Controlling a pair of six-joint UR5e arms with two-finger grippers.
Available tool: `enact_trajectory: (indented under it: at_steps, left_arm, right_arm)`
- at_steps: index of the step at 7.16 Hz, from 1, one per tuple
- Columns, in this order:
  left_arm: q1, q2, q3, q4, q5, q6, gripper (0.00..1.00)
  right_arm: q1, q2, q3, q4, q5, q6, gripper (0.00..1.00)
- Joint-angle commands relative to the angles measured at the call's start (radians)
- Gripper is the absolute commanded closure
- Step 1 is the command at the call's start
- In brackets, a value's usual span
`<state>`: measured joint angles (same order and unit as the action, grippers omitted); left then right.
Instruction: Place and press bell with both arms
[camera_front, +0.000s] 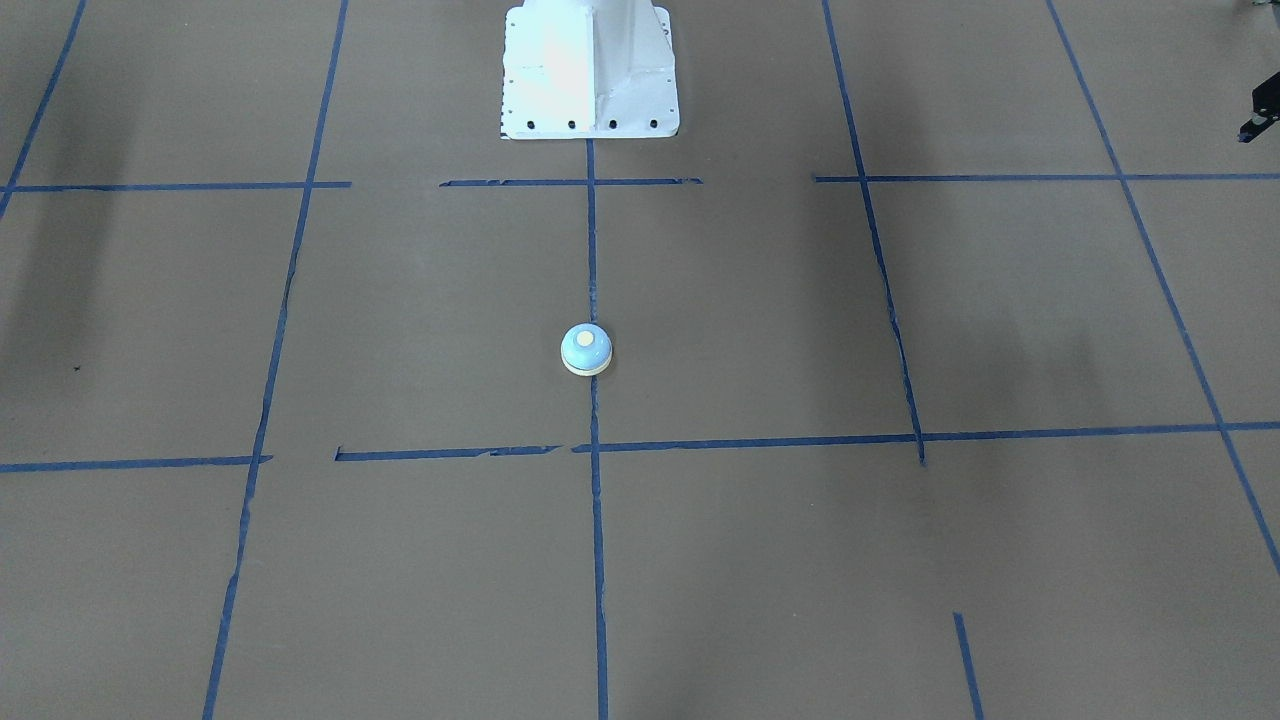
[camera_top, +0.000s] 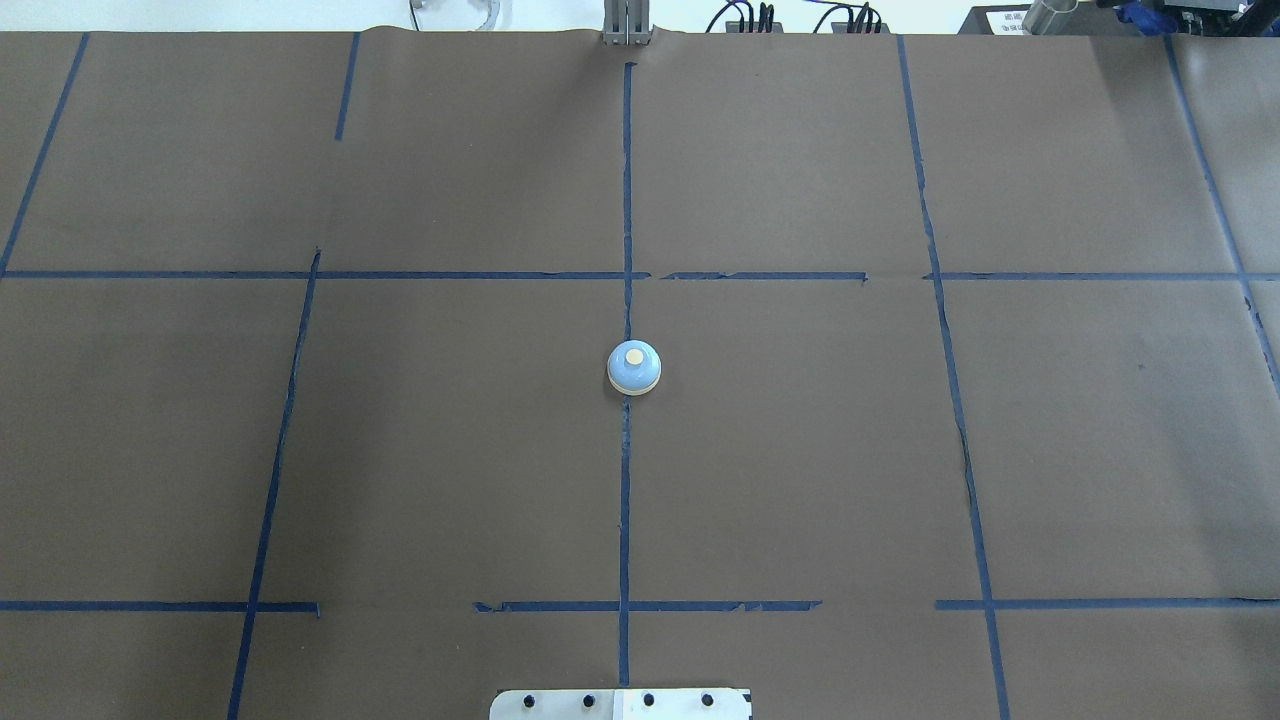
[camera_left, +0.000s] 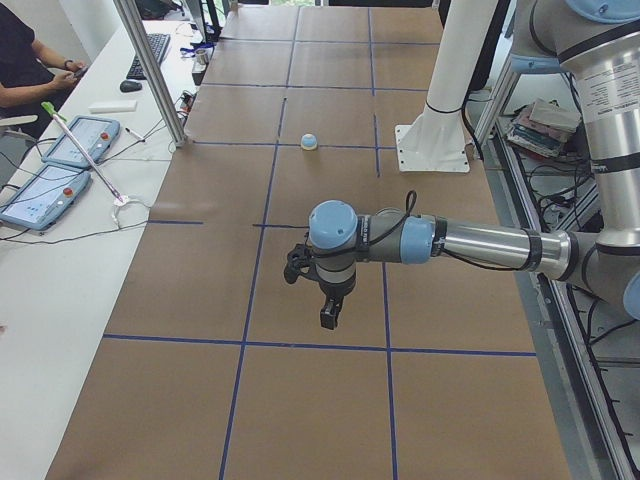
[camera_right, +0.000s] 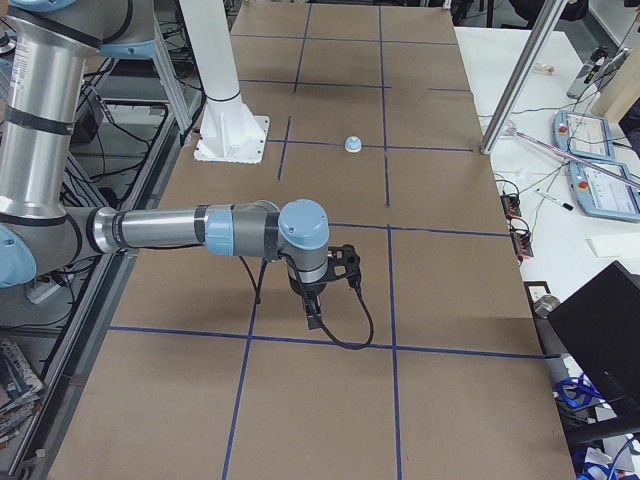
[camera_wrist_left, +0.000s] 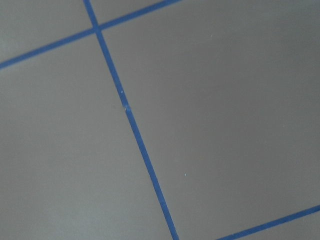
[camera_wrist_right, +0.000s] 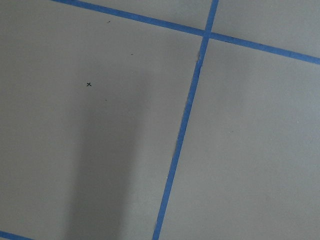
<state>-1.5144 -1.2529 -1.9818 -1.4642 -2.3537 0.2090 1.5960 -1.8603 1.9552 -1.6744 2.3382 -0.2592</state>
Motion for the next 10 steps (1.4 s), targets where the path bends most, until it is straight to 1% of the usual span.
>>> enact_trajectory:
  at_steps: [1,2,3,4,5,6,10]
  left_arm:
    - [-0.143,0.012,-0.023,0.002,-0.018,-0.043,0.0]
    - [-0.171,0.039,-0.029,-0.027,-0.024,-0.036,0.0]
    - [-0.171,0.011,-0.014,-0.024,-0.021,-0.036,0.0]
    - [-0.171,0.009,-0.018,-0.027,-0.009,-0.036,0.0]
    - [-0.168,-0.02,0.036,-0.018,-0.007,-0.036,0.0]
    - [-0.167,-0.022,0.049,-0.019,-0.009,-0.034,0.0]
    - [-0.165,-0.02,0.057,-0.015,-0.016,-0.036,0.0]
  right_arm:
    - [0.002,0.0,-0.036,-0.001,-0.002,-0.011,0.0]
    - [0.002,0.0,-0.038,0.002,-0.002,-0.012,0.0]
    - [0.002,0.001,-0.041,0.001,-0.003,-0.012,0.0]
    - [0.002,-0.003,-0.038,0.001,0.001,-0.012,0.0]
    - [0.002,-0.003,-0.035,0.002,0.015,-0.015,0.0]
    - [0.002,-0.005,-0.019,0.002,0.015,-0.017,0.0]
    - [0.002,-0.016,-0.021,0.001,0.016,-0.017,0.0]
